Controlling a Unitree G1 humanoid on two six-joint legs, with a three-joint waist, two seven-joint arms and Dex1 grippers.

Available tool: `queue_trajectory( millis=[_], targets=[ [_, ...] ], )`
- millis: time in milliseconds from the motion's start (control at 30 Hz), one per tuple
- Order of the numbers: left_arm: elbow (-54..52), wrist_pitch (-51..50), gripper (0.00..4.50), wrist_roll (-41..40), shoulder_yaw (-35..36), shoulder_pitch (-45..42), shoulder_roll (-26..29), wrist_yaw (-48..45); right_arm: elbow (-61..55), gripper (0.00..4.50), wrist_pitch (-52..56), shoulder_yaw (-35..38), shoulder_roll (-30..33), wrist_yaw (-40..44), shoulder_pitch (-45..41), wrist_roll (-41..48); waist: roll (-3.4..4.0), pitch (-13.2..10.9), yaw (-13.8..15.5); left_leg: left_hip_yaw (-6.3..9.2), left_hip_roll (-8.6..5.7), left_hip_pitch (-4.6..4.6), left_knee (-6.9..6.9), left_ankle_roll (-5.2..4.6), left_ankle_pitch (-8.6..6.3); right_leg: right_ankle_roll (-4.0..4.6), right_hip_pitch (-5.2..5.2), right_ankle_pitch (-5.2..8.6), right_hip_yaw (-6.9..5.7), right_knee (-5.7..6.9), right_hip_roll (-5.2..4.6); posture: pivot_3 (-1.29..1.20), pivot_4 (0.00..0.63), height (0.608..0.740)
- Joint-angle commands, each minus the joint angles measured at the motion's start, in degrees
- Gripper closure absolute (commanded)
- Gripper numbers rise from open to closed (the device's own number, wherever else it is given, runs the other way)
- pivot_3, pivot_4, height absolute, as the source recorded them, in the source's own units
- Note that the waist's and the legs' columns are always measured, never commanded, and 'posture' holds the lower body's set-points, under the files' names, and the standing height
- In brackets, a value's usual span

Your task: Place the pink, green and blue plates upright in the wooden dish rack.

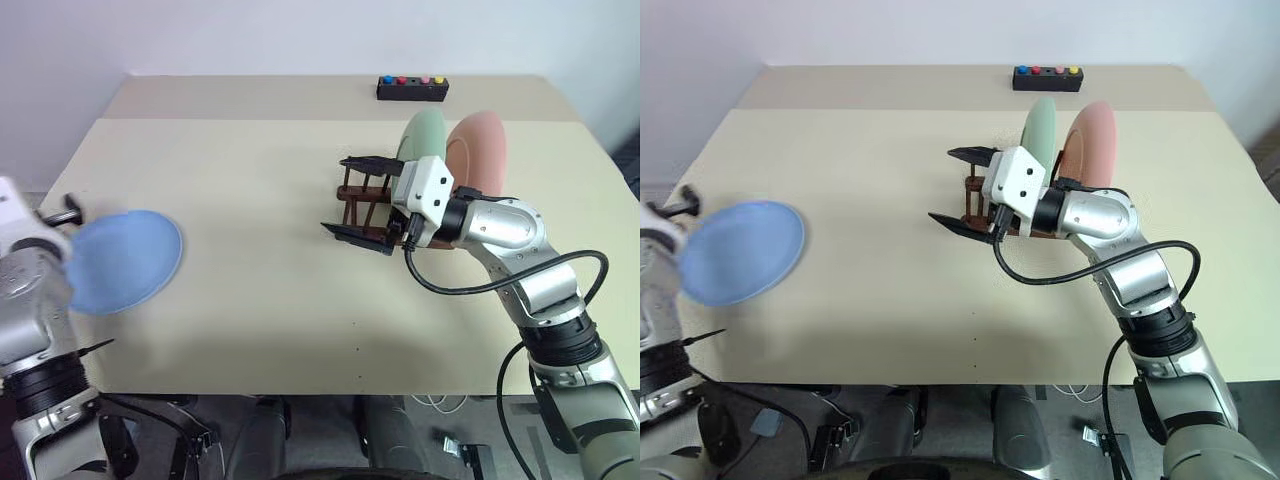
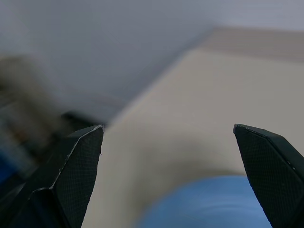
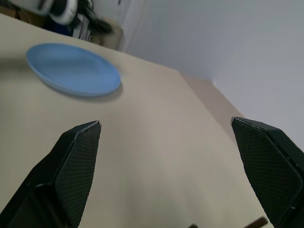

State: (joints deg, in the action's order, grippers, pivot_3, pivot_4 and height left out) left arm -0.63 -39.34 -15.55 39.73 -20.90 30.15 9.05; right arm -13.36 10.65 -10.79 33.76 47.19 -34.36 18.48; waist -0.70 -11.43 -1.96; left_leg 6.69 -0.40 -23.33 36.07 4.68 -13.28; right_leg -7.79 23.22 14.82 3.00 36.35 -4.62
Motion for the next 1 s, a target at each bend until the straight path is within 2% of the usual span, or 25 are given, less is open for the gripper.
queue_trajectory(
  millis=[33, 200, 367, 433, 500, 600, 700, 867, 1000],
  targets=[
    [0.67, -5.93, 0.0, -1.17, 4.19, -0.1, -0.93, 3.6, -0.98, 0.04, -1.63, 1.08, -0.74, 0.59, -0.15, -0.89, -0.03, 0.02, 0.17, 0.0, 0.0, 0.0, 0.02, 0.0, 0.0, 0.0, -0.01, 0.0, 0.0, 0.01, -0.01, 0.0, 0.15, 0.734],
    [1.77, -15.89, 0.0, -4.5, 4.47, 0.15, -4.52, 2.92, -1.4, 0.04, -1.52, 1.66, -1.08, 0.46, 0.74, -1.56, -0.11, 0.07, 0.74, 0.0, -0.01, 0.01, 0.06, 0.01, 0.0, 0.0, -0.02, 0.0, 0.0, 0.04, -0.01, 0.0, 0.15, 0.734],
    [0.94, -17.86, 0.0, -4.77, 3.25, 0.19, -5.85, 2.64, -1.49, 0.04, -1.5, 1.88, -1.32, 0.48, 1.03, -1.91, -0.09, 0.12, 0.94, -0.01, -0.01, 0.07, 0.05, 0.05, 0.02, 0.01, -0.04, -0.01, 0.0, 0.08, -0.01, 0.0, 0.15, 0.734],
    [1.13, -17.43, 0.54, -5.06, 3.8, -0.08, -6.7, 3.06, -1.65, 0.0, -1.54, 1.88, -1.44, 0.43, 1.28, -2.1, -0.09, 0.13, 0.91, -0.02, -0.01, 0.09, 0.04, 0.06, 0.02, 0.02, -0.05, -0.01, 0.01, 0.08, -0.01, 0.0, 0.15, 0.734],
    [1.13, -17.09, 1.33, -5.17, 4.02, -0.23, -7.15, 3.31, -1.69, 0.0, -1.59, 1.91, -1.52, 0.42, 1.42, -2.2, -0.09, 0.13, 0.94, -0.01, -0.01, 0.09, 0.03, 0.06, 0.02, 0.02, -0.05, -0.01, 0.0, 0.08, -0.01, 0.0, 0.15, 0.734],
    [0.72, -16.48, 2.76, -5.24, 4.03, -0.37, -7.59, 3.53, -1.66, 0.0, -1.74, 1.86, -1.66, 0.46, 1.46, -2.39, -0.09, 0.13, 0.91, -0.02, -0.01, 0.1, 0.04, 0.07, 0.03, 0.03, -0.06, -0.01, 0.01, 0.08, -0.01, 0.0, 0.15, 0.734],
    [0.38, -16.2, 4.37, -5.38, 4.0, -0.49, -8.04, 3.7, -1.54, 0.0, -1.85, 1.87, -1.85, 0.47, 1.36, -2.57, -0.02, 0.17, 1.04, -0.02, -0.01, 0.12, 0.02, 0.07, 0.03, 0.03, -0.06, -0.02, 0.01, 0.09, -0.01, 0.0, 0.15, 0.734],
    [-0.41, -15.28, 4.45, -6.15, 3.77, -0.9, -9.26, 3.84, -1.35, 0.0, -2.1, 1.91, -1.84, 0.68, 1.43, -2.83, -0.01, 0.21, 1.09, -0.02, -0.01, 0.2, 0.04, 0.09, 0.04, 0.03, -0.16, -0.02, 0.0, 0.09, -0.01, 0.0, 0.15, 0.734],
    [-3.26, -6.34, 4.45, -7.74, 1.63, -3.03, -10.98, 0.41, -1.08, 0.0, -2.33, 2.0, -1.74, 0.66, 1.18, -3.16, -0.03, 0.21, 1.38, -0.01, -0.01, 0.19, 0.05, 0.1, 0.05, 0.03, -0.17, -0.02, 0.0, 0.09, -0.02, 0.0, 0.15, 0.734]
  ],
)
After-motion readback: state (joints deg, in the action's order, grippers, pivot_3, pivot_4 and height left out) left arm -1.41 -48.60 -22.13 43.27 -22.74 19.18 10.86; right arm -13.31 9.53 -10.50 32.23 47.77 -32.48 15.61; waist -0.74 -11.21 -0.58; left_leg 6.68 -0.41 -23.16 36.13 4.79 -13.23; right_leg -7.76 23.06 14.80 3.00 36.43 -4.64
